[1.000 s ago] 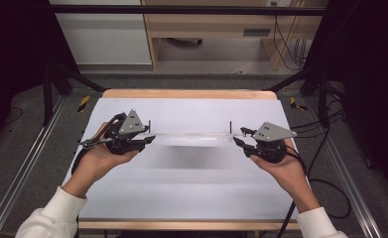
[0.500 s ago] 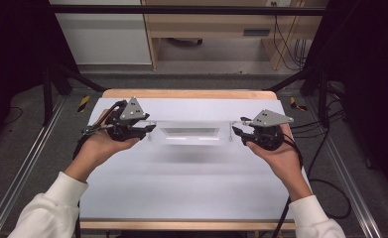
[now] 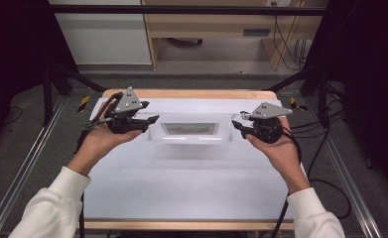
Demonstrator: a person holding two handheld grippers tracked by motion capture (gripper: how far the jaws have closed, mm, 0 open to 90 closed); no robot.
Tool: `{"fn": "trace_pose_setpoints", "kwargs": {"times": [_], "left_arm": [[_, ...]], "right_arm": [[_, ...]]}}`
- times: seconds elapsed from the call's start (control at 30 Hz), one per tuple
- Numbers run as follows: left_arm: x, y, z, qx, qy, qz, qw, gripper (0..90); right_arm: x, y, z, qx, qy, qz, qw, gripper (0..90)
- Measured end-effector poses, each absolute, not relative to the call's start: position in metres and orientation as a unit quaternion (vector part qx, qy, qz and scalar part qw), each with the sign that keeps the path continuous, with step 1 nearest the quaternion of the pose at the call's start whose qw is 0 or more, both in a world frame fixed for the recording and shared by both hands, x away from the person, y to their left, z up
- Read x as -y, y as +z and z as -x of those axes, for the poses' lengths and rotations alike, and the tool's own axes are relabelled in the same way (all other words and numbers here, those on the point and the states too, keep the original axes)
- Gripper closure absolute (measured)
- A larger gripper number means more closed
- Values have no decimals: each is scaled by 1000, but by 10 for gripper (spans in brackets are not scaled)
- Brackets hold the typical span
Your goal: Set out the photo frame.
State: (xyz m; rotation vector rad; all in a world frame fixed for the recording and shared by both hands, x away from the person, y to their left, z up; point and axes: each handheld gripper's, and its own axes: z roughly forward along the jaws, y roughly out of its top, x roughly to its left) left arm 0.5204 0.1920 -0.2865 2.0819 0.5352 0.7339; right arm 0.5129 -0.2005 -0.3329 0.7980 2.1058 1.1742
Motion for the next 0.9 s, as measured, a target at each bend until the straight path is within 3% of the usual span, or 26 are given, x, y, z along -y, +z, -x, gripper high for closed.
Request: {"fn": "trace_pose_setpoints", "kwargs": {"times": [0.37,0.57,0.9], "left_arm": [[-209,-273,-502,-268,296,-761,511,259],[-217,-285,-484,-287,291,-758,509,183],[-235,-321,-461,-316,291,-762,486,163]], "right_arm": [[200,-330,-520,-793,439,-306,291,560],[199,-328,-524,-792,440,-311,289,554],[199,-326,-531,-789,442,-322,281,545]]}}
